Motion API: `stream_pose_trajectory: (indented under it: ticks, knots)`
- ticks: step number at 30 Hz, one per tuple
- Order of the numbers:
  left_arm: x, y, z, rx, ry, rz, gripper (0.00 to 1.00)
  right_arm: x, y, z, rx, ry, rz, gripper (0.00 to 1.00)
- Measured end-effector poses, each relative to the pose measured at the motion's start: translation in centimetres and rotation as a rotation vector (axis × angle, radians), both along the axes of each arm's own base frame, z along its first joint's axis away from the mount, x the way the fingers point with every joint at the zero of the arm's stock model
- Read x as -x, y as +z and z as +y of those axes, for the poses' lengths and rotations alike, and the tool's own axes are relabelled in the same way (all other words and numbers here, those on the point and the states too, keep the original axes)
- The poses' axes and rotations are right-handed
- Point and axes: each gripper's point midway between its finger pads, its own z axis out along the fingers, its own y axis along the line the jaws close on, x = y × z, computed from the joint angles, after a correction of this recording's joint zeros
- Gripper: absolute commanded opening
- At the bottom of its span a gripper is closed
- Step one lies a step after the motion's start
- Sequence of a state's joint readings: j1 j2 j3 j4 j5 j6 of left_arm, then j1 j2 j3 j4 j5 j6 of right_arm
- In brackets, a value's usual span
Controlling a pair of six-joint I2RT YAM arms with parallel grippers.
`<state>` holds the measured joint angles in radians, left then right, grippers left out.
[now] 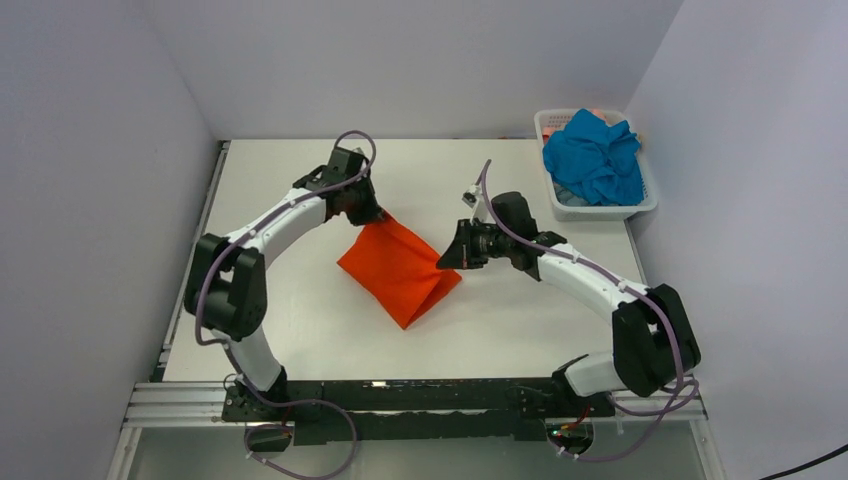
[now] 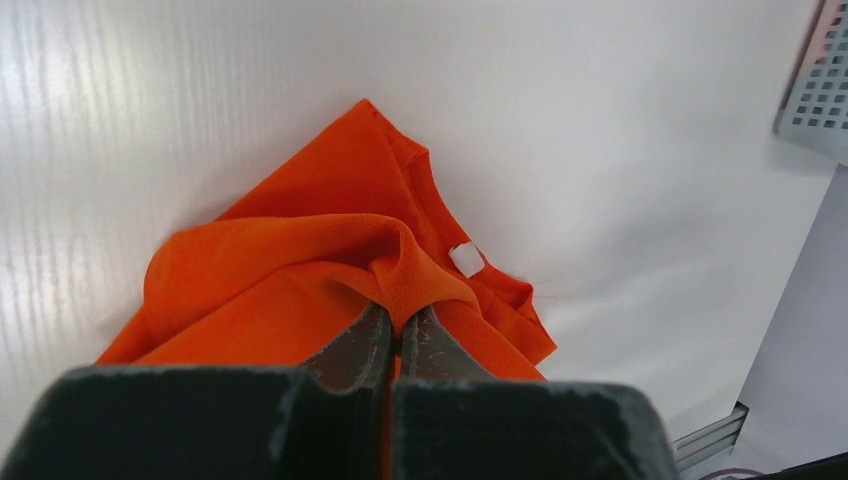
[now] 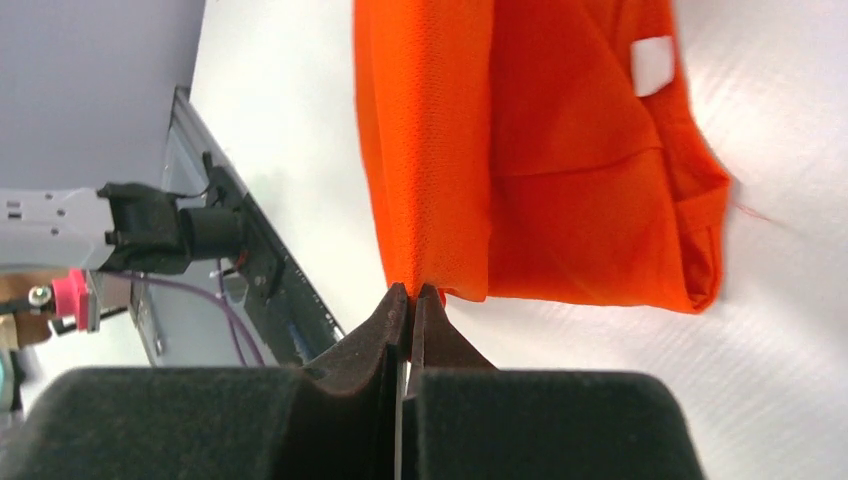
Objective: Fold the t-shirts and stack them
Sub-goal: Fold the long partially folded tshirt into a neat square, then smooth out wrinkles on the folded tshirt
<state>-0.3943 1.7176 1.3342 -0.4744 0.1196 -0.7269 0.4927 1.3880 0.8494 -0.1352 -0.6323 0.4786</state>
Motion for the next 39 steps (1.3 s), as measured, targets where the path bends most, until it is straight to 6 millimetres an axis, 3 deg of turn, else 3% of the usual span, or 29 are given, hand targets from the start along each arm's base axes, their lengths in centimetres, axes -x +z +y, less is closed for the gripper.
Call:
stream_pose_trajectory:
  ticks: [4,6,9,10,12,16,18,19,22,25,28,30,33,35,39]
  knots:
    - [-1.4,-1.4,-1.3,0.000,-0.018,0.026,0.00,-1.3,-1.5,-1.3,0.028,-0.042,0.028,0.00]
    - [-2.1,-2.3,-1.9,-0.002,-0.026,0.042,0.05,-1.8,-2.6,-1.8,0.044,-0.058,0.053,0.00]
    - [-2.7,-4.1,-2.6,-0.012,-0.040,0.072,0.14,-2.2,-4.2,-2.5,0.076,-0.086,0.082,0.09]
    - [-2.9,-4.8,-2.9,-0.017,-0.044,0.084,0.21,-2.4,-4.7,-2.8,0.087,-0.097,0.091,0.13]
    - [-3.2,-5.9,-3.1,-0.028,-0.051,0.098,0.48,-2.9,-5.7,-3.3,0.113,-0.120,0.101,0.21]
    - [-4.2,-6.8,-3.2,-0.041,-0.055,0.097,0.98,-3.2,-8.1,-5.0,0.207,-0.181,0.149,0.75]
    - [-4.6,-6.3,-3.2,-0.035,-0.063,0.080,0.99,-3.4,-8.5,-5.9,0.253,-0.208,0.155,0.98]
    - [-4.9,-5.8,-3.3,-0.024,-0.063,0.065,0.99,-3.8,-8.3,-6.2,0.268,-0.222,0.145,1.00]
    - [-4.9,-4.0,-3.4,0.002,-0.071,0.019,0.99,-4.8,-6.5,-6.7,0.280,-0.260,0.081,1.00]
    - [-3.2,-1.4,-3.2,0.035,-0.103,-0.027,0.99,-5.0,-3.4,-6.4,0.217,-0.273,0.006,1.00]
    - [-0.9,1.7,-3.4,0.095,-0.158,-0.093,0.99,-4.2,-0.1,-4.5,0.075,-0.235,-0.060,1.00]
    - [0.9,2.9,-3.5,0.133,-0.199,-0.131,0.99,-2.9,1.0,-2.1,0.004,-0.162,-0.077,1.00]
    - [2.7,1.9,-3.5,0.164,-0.230,-0.131,0.99,-0.9,0.7,1.5,-0.036,-0.044,-0.056,1.00]
    - [3.4,-0.5,-3.5,0.163,-0.239,-0.078,0.99,-0.2,-0.4,3.2,-0.038,0.004,-0.020,1.00]
    - [3.8,-6.2,-3.1,0.161,-0.224,0.054,0.99,-1.3,-4.1,3.1,0.007,-0.033,0.074,1.00]
